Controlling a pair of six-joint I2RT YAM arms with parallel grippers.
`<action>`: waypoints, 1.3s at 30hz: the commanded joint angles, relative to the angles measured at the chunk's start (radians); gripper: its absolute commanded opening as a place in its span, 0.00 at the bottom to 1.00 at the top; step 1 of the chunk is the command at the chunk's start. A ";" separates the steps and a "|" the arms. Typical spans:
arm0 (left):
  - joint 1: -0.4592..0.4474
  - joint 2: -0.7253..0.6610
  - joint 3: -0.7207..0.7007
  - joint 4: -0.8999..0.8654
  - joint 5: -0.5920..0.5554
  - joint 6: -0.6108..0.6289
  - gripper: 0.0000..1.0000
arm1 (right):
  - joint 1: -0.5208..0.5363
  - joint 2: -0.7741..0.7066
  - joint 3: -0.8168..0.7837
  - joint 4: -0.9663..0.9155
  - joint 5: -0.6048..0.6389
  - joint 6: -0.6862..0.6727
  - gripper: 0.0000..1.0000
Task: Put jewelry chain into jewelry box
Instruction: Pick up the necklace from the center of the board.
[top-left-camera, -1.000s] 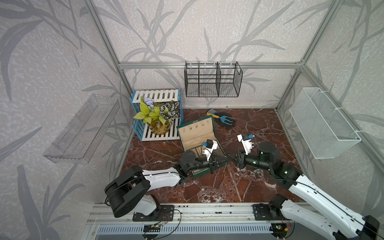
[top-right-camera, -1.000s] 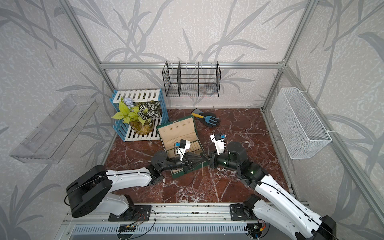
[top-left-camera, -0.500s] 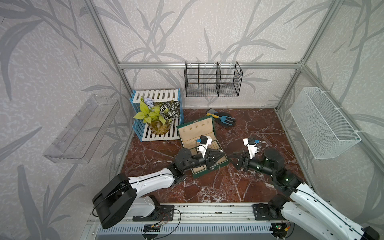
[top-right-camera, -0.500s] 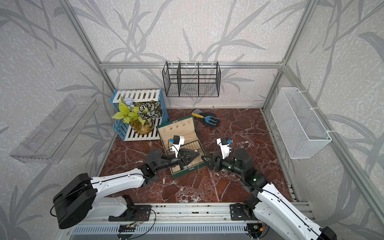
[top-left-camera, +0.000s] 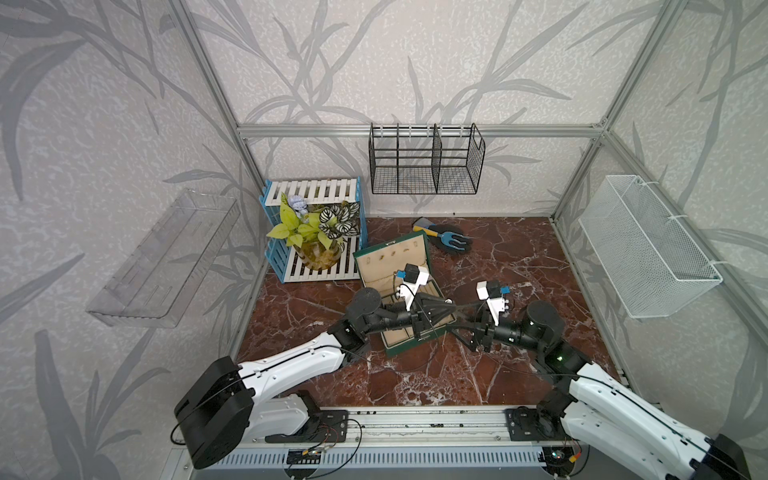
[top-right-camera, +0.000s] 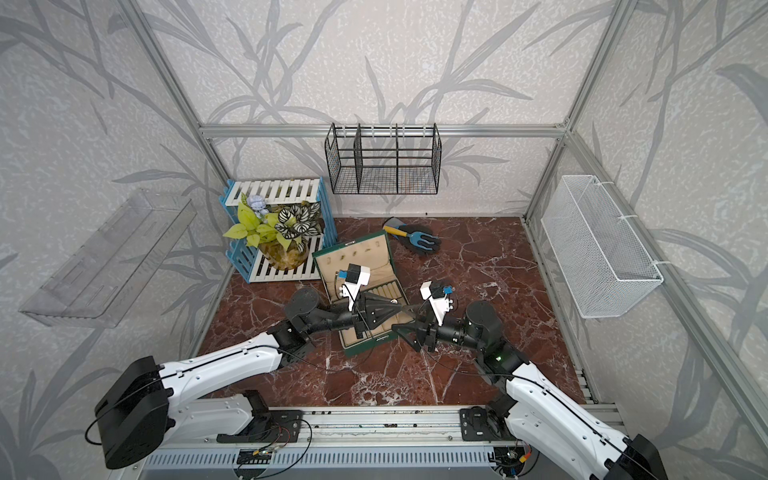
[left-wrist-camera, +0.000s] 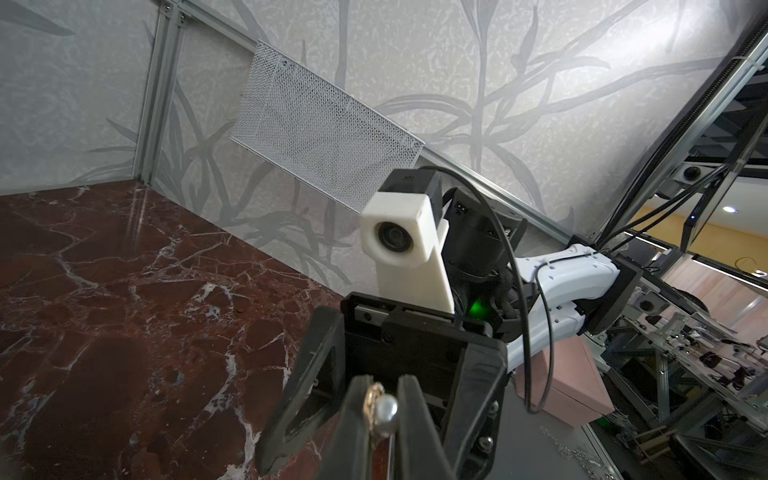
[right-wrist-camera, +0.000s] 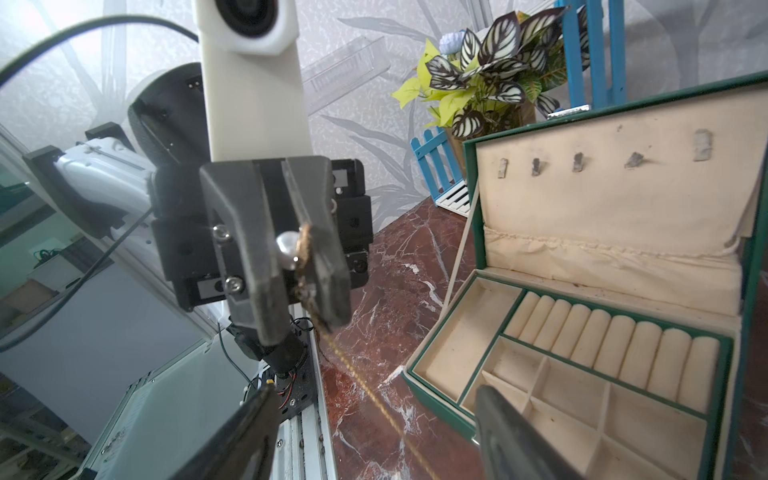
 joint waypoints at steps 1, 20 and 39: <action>0.003 -0.010 0.034 0.021 0.049 -0.027 0.00 | 0.013 0.022 0.018 0.053 -0.073 -0.024 0.76; 0.039 -0.041 -0.050 0.027 -0.157 -0.099 0.00 | 0.030 0.052 0.037 0.049 -0.134 0.070 0.08; 0.089 -0.024 -0.210 0.043 -0.280 -0.180 0.00 | 0.030 0.114 0.098 -0.212 0.175 -0.066 0.00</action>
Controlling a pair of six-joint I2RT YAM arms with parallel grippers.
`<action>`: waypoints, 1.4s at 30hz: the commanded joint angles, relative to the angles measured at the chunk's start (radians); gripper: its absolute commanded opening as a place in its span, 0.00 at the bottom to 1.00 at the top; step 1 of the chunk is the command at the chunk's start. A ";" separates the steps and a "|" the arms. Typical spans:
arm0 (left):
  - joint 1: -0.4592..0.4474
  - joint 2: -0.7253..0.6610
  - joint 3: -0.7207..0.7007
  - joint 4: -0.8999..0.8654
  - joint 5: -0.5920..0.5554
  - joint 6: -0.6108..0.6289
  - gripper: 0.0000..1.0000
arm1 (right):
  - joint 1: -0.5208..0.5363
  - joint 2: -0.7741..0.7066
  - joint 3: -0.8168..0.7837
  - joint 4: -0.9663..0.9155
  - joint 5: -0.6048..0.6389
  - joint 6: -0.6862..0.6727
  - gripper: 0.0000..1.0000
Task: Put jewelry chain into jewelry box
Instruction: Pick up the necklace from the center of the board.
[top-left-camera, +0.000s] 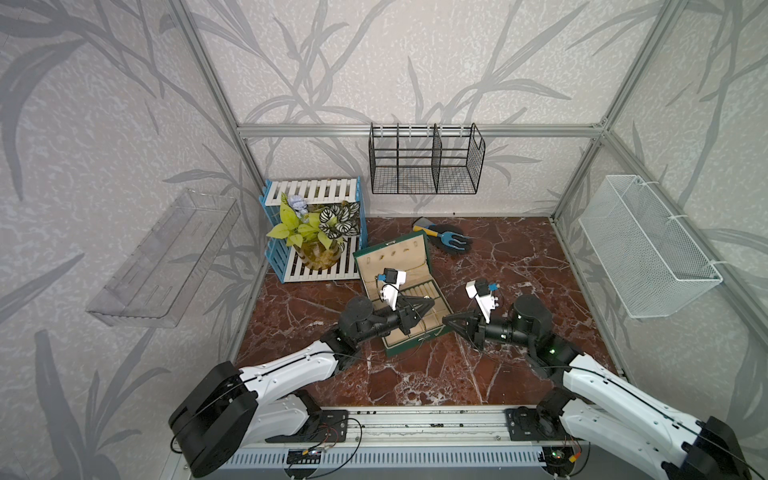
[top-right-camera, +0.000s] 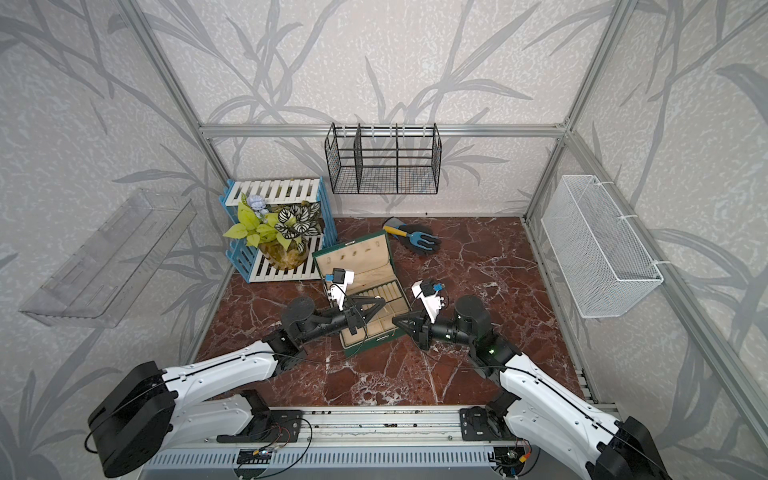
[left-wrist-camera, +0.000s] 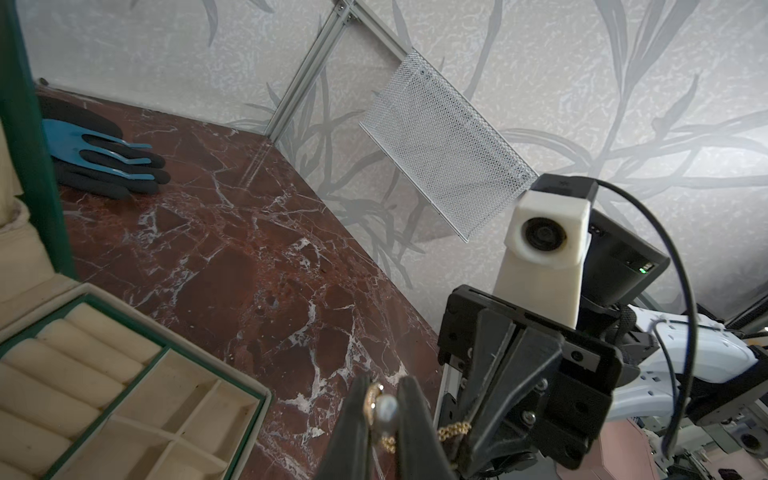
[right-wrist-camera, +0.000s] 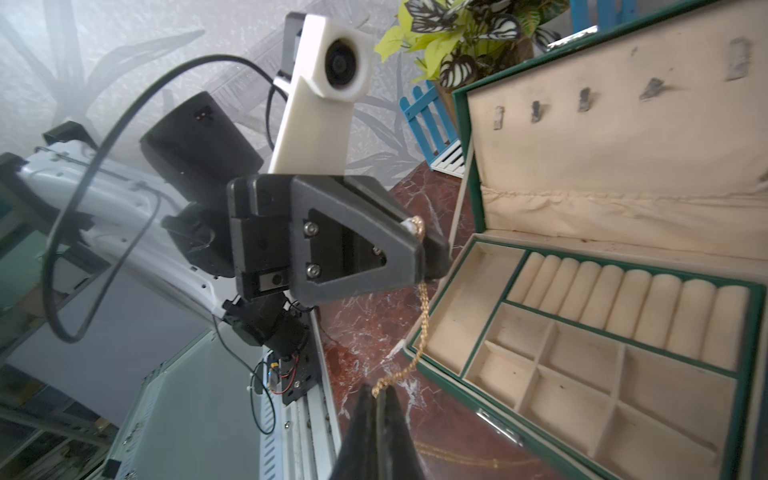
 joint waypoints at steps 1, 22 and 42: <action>0.008 0.022 -0.029 0.042 -0.038 -0.028 0.00 | 0.006 0.036 0.046 -0.111 0.111 -0.100 0.00; 0.016 0.290 -0.027 0.024 -0.107 0.034 0.31 | 0.140 0.298 0.257 -0.405 0.449 -0.254 0.00; 0.106 -0.037 0.230 -0.555 -0.394 0.616 0.39 | 0.140 0.269 0.359 -0.537 0.453 -0.320 0.00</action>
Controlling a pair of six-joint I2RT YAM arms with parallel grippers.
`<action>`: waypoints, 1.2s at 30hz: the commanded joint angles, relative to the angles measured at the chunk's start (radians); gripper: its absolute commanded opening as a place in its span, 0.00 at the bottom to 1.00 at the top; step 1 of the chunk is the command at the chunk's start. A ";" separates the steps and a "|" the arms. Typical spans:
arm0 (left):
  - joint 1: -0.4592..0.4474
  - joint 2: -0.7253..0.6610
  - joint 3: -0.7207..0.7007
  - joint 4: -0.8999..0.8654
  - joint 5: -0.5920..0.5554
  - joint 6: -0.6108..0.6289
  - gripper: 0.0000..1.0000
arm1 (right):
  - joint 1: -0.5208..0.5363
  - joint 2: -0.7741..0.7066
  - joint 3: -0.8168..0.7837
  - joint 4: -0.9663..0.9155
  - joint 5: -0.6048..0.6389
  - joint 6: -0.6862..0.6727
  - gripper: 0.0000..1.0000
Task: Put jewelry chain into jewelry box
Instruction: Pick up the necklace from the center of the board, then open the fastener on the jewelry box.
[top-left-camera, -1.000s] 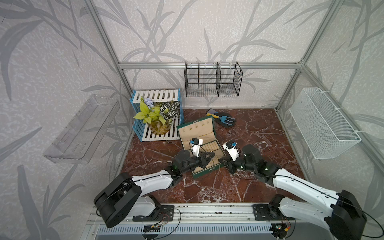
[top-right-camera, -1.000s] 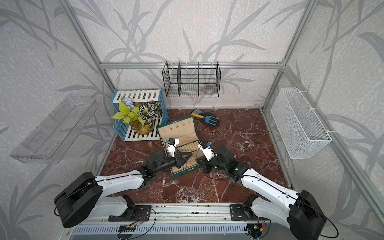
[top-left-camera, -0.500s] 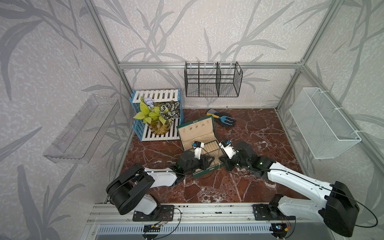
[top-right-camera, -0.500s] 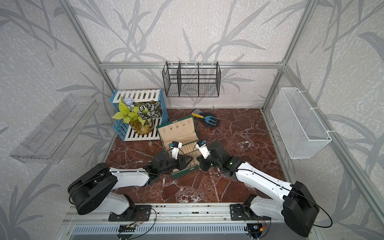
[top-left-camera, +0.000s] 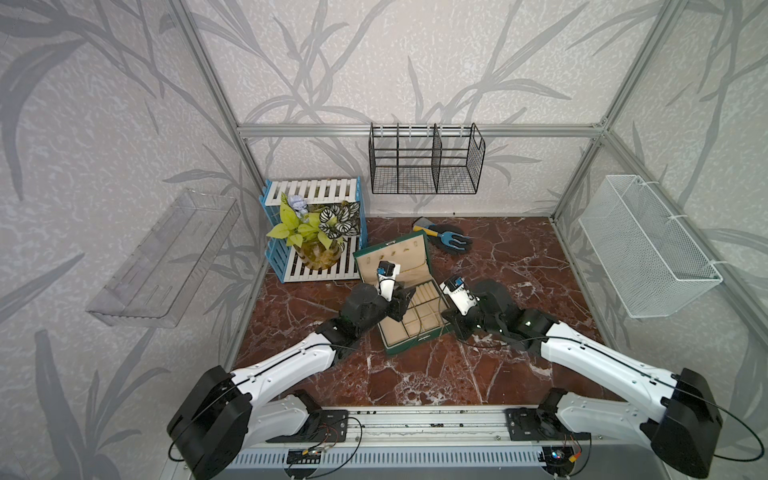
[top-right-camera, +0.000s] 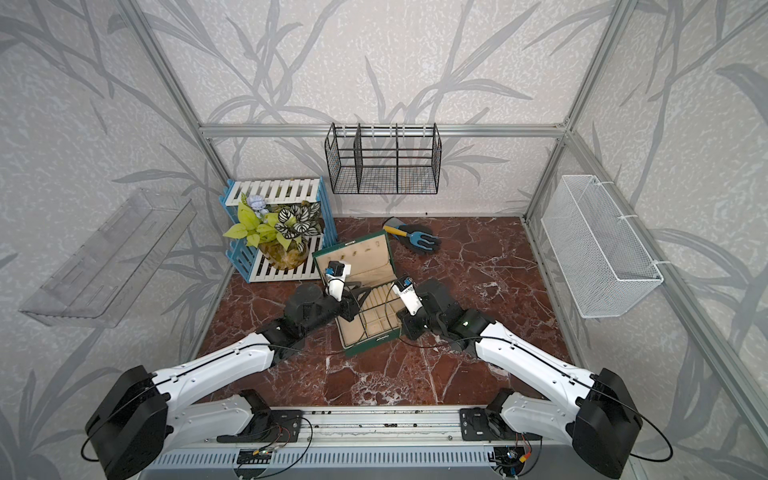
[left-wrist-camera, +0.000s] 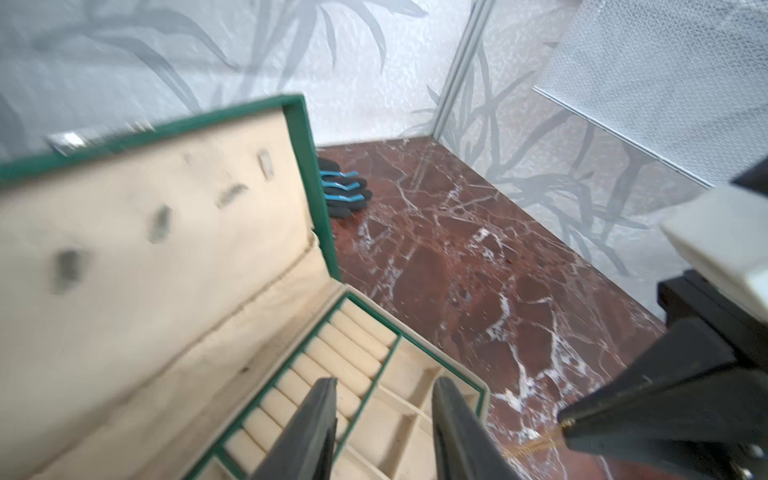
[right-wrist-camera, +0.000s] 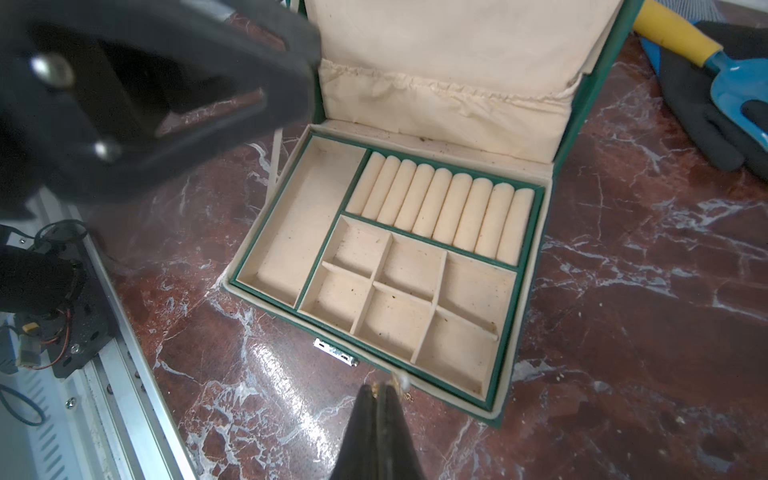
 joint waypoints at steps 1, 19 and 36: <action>0.028 -0.009 0.101 -0.158 -0.064 0.163 0.39 | 0.005 0.008 0.047 -0.015 -0.020 -0.042 0.00; 0.106 0.336 0.620 -0.684 -0.053 0.643 0.33 | 0.001 0.030 0.039 0.065 -0.096 -0.076 0.00; 0.130 0.396 0.620 -0.595 -0.192 0.673 0.41 | 0.001 0.029 0.024 0.093 -0.151 -0.069 0.00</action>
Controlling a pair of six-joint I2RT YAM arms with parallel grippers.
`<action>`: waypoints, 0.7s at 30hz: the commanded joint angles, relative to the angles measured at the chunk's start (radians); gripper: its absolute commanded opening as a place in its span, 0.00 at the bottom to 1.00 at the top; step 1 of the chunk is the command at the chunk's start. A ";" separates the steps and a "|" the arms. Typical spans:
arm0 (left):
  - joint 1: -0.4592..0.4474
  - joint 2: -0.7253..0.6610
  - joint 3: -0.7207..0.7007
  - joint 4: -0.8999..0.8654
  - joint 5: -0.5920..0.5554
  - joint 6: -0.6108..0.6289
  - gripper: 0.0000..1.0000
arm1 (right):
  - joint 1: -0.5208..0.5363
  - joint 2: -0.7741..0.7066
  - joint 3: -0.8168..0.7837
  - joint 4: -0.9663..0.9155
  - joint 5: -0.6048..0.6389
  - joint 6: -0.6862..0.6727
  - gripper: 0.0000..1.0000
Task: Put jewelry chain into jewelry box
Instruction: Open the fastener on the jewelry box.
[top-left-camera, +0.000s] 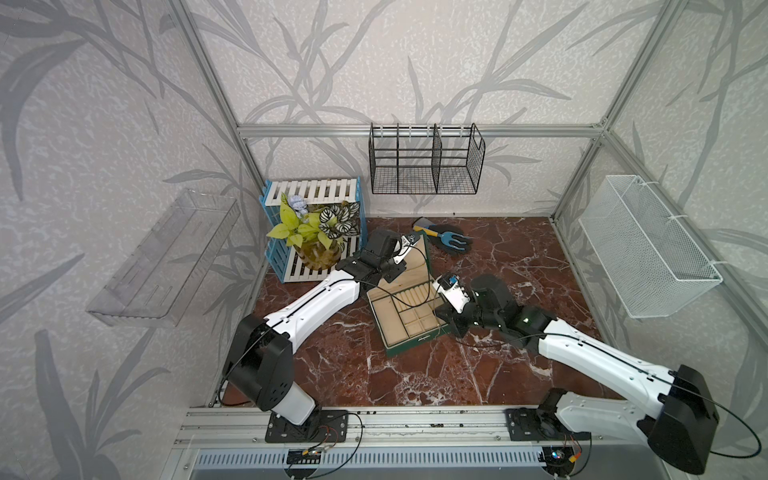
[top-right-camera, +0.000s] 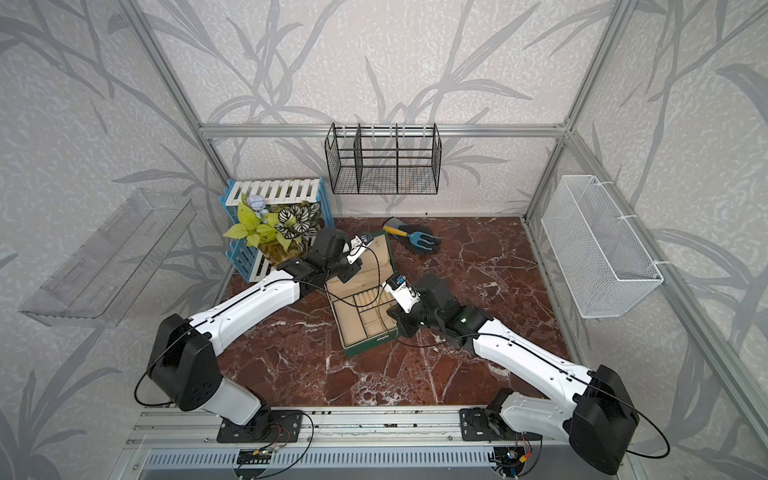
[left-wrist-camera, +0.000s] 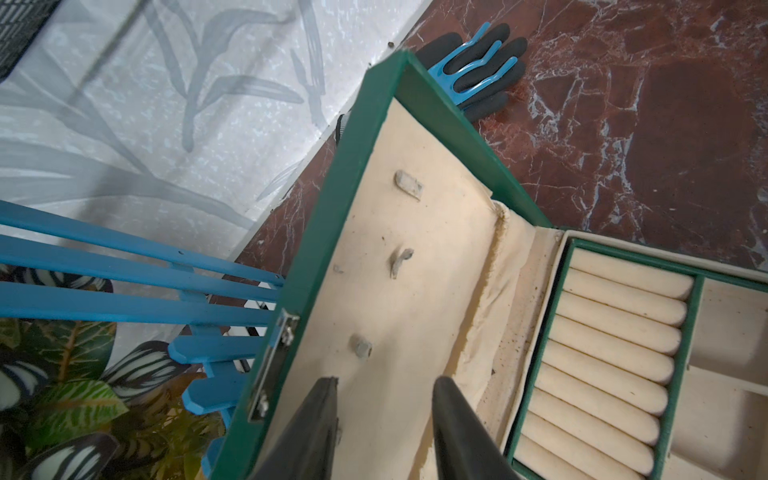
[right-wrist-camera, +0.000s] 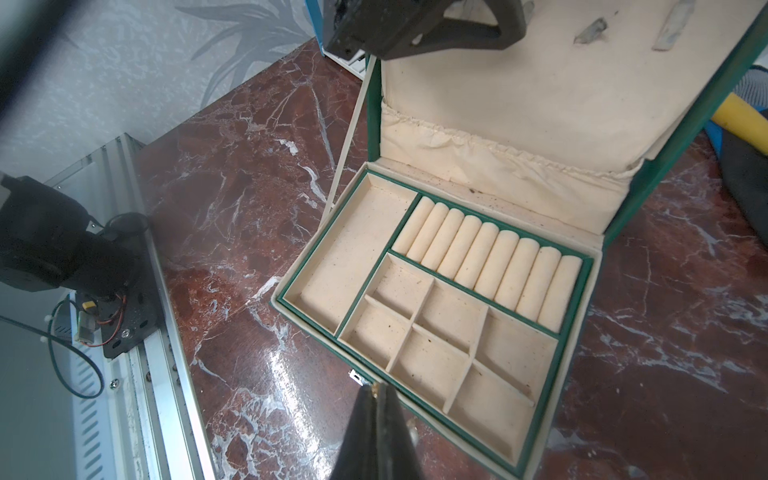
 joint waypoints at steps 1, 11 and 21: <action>0.017 -0.003 -0.002 0.033 0.005 0.006 0.42 | 0.000 0.004 -0.002 0.025 -0.030 0.005 0.00; 0.033 0.041 0.015 0.050 0.039 0.010 0.41 | 0.001 0.002 -0.004 0.040 -0.096 0.011 0.00; 0.044 0.062 0.021 0.084 0.039 0.030 0.37 | 0.001 -0.012 -0.014 0.048 -0.115 0.011 0.00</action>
